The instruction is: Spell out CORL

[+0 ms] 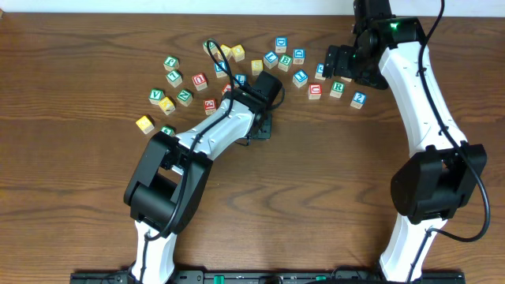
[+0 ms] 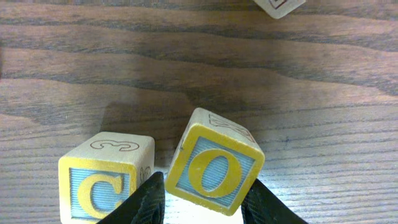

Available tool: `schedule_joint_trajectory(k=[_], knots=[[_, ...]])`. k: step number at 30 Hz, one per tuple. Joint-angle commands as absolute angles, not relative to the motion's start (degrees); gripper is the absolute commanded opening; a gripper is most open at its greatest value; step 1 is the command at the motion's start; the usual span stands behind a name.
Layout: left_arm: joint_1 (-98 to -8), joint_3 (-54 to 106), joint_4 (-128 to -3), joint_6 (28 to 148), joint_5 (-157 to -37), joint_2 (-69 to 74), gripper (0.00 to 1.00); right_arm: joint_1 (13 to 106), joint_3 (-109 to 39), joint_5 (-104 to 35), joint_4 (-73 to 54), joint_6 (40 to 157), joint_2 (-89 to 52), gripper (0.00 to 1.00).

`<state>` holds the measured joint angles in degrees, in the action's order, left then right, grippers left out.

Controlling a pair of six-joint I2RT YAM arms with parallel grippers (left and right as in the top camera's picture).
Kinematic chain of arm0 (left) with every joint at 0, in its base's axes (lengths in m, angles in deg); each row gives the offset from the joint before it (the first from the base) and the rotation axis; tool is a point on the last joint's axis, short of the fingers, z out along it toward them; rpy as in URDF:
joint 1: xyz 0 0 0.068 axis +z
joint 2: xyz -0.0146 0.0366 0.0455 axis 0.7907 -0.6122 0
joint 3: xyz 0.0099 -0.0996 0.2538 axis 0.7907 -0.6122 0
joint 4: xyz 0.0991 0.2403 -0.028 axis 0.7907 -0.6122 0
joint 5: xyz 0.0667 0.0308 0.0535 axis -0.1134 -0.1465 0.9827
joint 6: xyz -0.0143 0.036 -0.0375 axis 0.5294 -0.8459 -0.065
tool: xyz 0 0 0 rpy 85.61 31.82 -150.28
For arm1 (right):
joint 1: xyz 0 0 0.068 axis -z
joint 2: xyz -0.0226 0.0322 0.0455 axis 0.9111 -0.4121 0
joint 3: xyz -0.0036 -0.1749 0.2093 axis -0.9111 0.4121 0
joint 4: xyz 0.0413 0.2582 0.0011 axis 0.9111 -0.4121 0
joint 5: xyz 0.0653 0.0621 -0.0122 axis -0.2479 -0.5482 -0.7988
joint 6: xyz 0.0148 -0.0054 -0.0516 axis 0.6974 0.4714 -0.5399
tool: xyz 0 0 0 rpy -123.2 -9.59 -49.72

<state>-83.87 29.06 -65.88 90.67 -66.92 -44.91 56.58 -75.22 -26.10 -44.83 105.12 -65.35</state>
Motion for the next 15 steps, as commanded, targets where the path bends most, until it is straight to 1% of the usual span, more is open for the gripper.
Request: schedule_joint_trajectory(k=[1, 9, 15], knots=[[-83.67, 31.08, -65.93, 91.34, -66.0, -43.33, 0.38, 56.23, -75.9, -24.99, -44.97, 104.6, -65.61, 0.99], [-83.67, 33.46, -67.89, 90.62, -66.0, -39.92, 0.39, 56.23, -75.9, -24.99, -45.1, 104.6, -65.61, 0.99], [-83.67, 33.48, -68.26, 85.33, -68.36, -35.68, 0.39, 56.23, -75.9, -24.99, -45.05, 104.6, -65.61, 0.99]])
